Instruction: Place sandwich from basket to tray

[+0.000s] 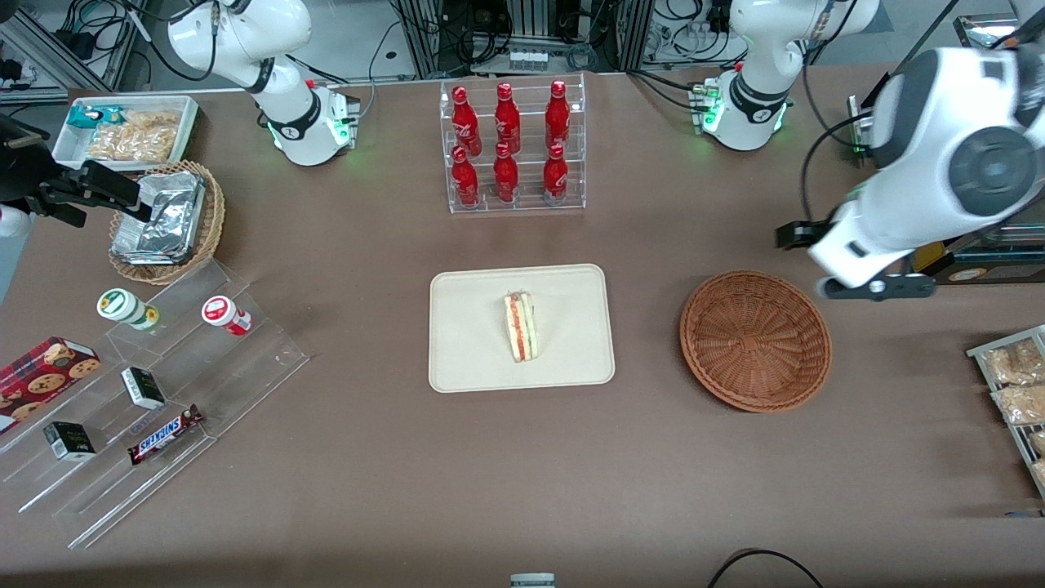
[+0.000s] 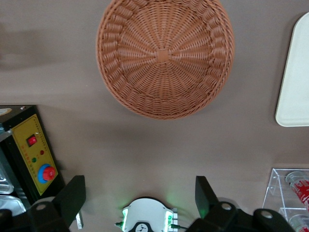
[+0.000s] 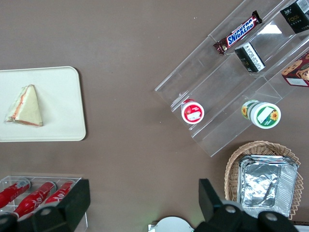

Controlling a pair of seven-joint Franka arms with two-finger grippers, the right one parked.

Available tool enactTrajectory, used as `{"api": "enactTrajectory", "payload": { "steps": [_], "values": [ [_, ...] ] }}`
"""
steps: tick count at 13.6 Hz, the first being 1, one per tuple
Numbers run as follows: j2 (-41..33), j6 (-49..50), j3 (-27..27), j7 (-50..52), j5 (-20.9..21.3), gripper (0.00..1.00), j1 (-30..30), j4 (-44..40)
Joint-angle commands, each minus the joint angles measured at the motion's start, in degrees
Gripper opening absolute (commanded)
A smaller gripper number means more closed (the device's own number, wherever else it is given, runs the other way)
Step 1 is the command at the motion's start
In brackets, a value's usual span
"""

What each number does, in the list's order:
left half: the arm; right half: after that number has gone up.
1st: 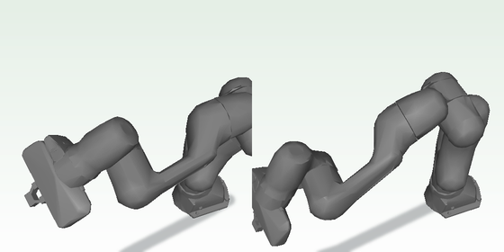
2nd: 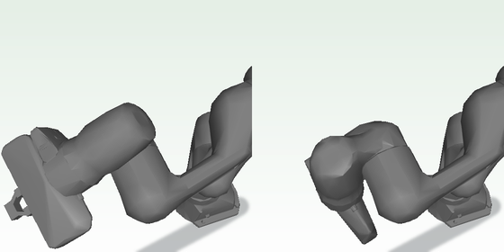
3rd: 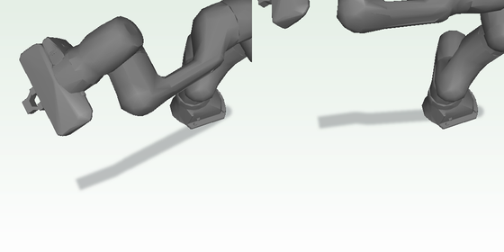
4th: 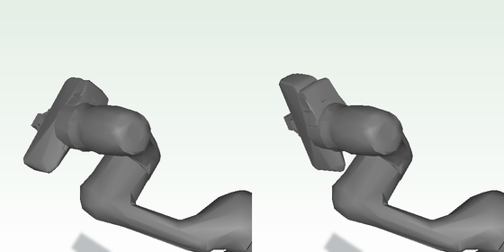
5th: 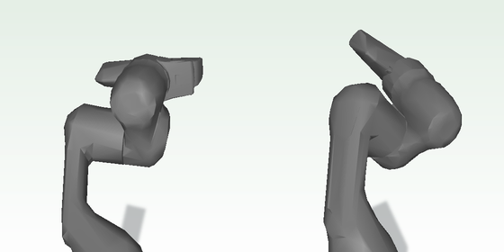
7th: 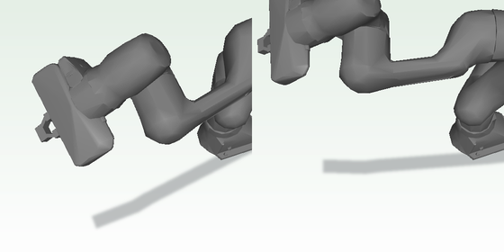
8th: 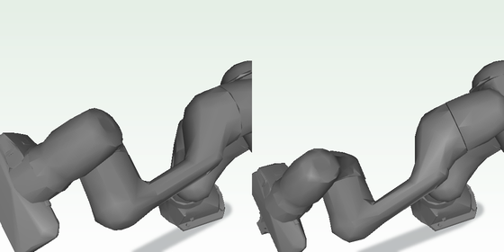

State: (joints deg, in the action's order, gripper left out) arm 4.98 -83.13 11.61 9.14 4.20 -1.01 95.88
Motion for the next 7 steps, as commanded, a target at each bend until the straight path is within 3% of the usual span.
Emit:
{"api": "enactTrajectory", "payload": {
  "steps": [1,7],
  "values": [
    [-3.48,0.60,0.00,-1.41,-0.68,1.00,-2.06,1.07],
    [-4.54,4.12,-0.97,-5.63,0.02,1.00,-3.65,-3.50]
  ]
}}
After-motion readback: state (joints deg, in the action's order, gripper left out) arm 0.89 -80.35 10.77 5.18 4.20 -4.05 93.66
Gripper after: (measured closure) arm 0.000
